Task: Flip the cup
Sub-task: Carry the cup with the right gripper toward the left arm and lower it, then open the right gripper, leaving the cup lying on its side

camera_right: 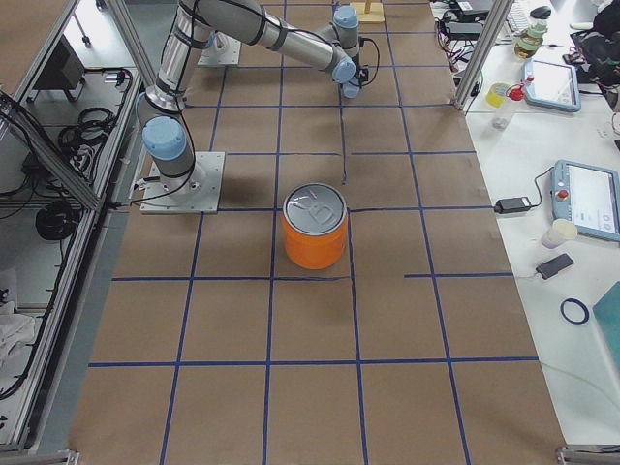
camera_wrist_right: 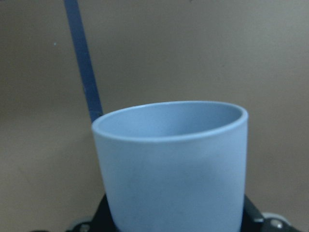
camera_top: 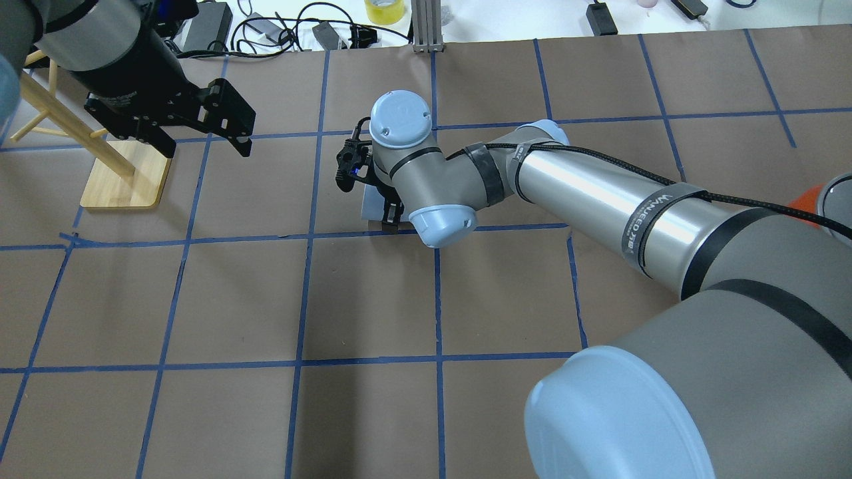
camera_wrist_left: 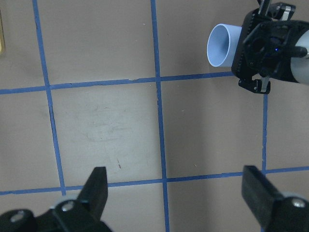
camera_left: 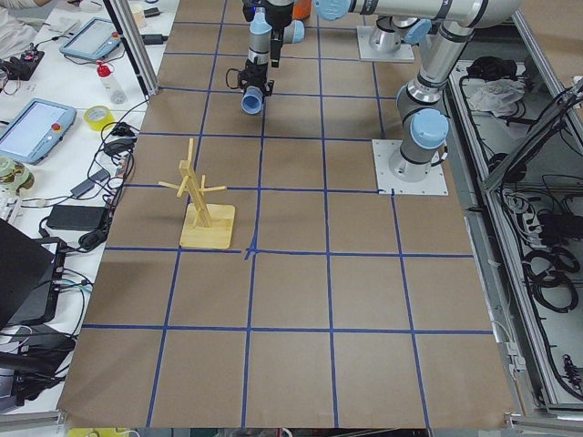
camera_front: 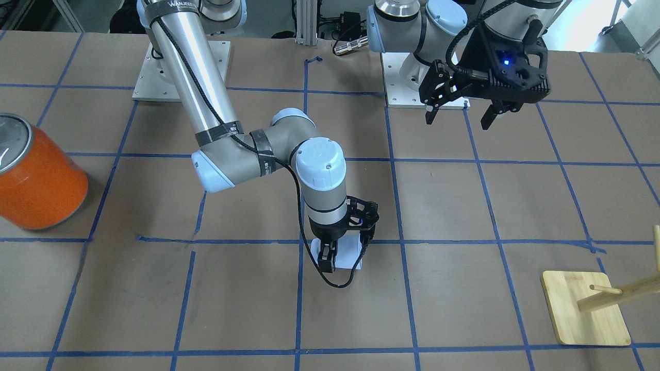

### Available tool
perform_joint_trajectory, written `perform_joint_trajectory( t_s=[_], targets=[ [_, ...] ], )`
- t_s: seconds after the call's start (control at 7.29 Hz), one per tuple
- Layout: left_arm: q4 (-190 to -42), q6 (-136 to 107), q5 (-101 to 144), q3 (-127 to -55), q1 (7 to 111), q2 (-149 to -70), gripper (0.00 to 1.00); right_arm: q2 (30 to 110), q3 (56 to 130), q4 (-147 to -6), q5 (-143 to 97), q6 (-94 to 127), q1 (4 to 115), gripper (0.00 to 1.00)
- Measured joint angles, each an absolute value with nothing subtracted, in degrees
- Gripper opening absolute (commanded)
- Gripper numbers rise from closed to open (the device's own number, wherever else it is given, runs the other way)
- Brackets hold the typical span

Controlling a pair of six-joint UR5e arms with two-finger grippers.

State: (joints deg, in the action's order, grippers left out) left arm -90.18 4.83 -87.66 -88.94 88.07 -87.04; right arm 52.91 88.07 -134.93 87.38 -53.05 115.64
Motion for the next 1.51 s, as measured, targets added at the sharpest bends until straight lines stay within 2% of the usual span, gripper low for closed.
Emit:
perform_joint_trajectory(
  t_s=[0.14,0.27,0.41,0.96,1.51],
  targets=[
    [-90.18,4.83,-87.64,-88.94,88.07,-87.05,1.00,52.88,87.26,-132.28,87.84,-53.13,115.93,0.75],
    [-90.17,4.83,-87.65,-88.94,88.07,-87.07,1.00,52.87,86.95,-131.04,88.40,-53.14,116.13,0.94],
    [-90.18,4.83,-87.67,-88.95,88.07,-87.09,1.00,52.85,86.84,-130.57,89.00,-53.09,116.25,1.00],
    [-90.18,4.83,-87.63,-88.96,88.07,-87.12,1.00,55.96,86.50,-122.21,91.06,-51.71,116.03,1.00],
    [-89.33,4.70,-83.64,-88.89,87.94,-87.11,1.00,72.06,86.91,-106.64,91.87,-48.31,107.42,1.00]
  ],
)
